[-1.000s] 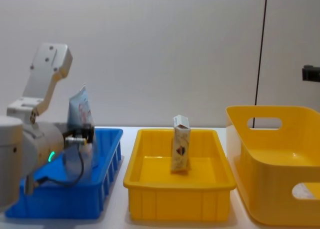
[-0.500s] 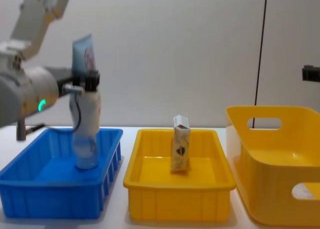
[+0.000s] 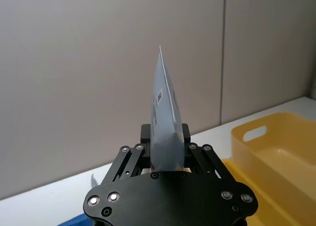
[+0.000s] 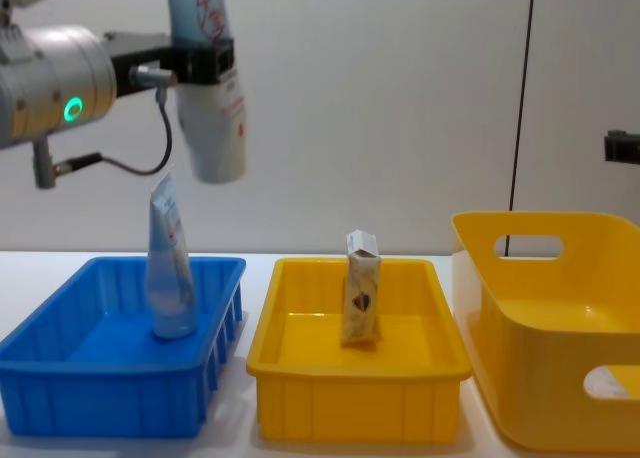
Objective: Bimanual collaborative sorting of washing and personal care products
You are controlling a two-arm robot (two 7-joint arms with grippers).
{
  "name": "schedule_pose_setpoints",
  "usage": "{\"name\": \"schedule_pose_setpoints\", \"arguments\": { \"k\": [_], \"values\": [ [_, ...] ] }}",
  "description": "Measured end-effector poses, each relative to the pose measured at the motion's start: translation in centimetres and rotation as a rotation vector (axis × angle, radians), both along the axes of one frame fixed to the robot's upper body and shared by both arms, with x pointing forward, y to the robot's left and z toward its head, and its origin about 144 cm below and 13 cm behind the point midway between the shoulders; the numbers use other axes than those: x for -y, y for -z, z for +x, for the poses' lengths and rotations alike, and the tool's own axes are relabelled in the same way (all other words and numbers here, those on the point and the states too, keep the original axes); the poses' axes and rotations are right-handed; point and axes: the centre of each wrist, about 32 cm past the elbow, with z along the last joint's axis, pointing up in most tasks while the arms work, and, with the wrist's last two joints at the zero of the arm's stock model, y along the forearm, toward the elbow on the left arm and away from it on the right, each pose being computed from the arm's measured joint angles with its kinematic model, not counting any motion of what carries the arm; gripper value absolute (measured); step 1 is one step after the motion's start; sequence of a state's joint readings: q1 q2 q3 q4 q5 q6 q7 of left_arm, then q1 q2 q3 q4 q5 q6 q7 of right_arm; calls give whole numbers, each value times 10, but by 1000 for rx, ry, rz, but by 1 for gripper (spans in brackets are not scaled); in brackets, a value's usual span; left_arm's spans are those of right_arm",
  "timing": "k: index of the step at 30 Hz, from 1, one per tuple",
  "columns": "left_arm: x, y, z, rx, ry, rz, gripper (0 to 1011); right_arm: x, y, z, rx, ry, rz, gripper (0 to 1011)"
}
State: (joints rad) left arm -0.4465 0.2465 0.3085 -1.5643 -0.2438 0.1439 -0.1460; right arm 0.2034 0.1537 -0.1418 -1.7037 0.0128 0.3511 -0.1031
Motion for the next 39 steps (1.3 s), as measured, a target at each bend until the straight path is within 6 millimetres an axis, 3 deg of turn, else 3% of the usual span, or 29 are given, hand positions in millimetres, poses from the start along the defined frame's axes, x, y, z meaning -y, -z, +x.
{"name": "schedule_pose_setpoints", "arguments": {
  "k": [19,39],
  "values": [
    [4,-16,16,17,295,-36,287,0,0,0,0,0,0,1002],
    [25,-19,60,-32,611,-7,287,0,0,0,0,-6,-2,1002]
  ]
}}
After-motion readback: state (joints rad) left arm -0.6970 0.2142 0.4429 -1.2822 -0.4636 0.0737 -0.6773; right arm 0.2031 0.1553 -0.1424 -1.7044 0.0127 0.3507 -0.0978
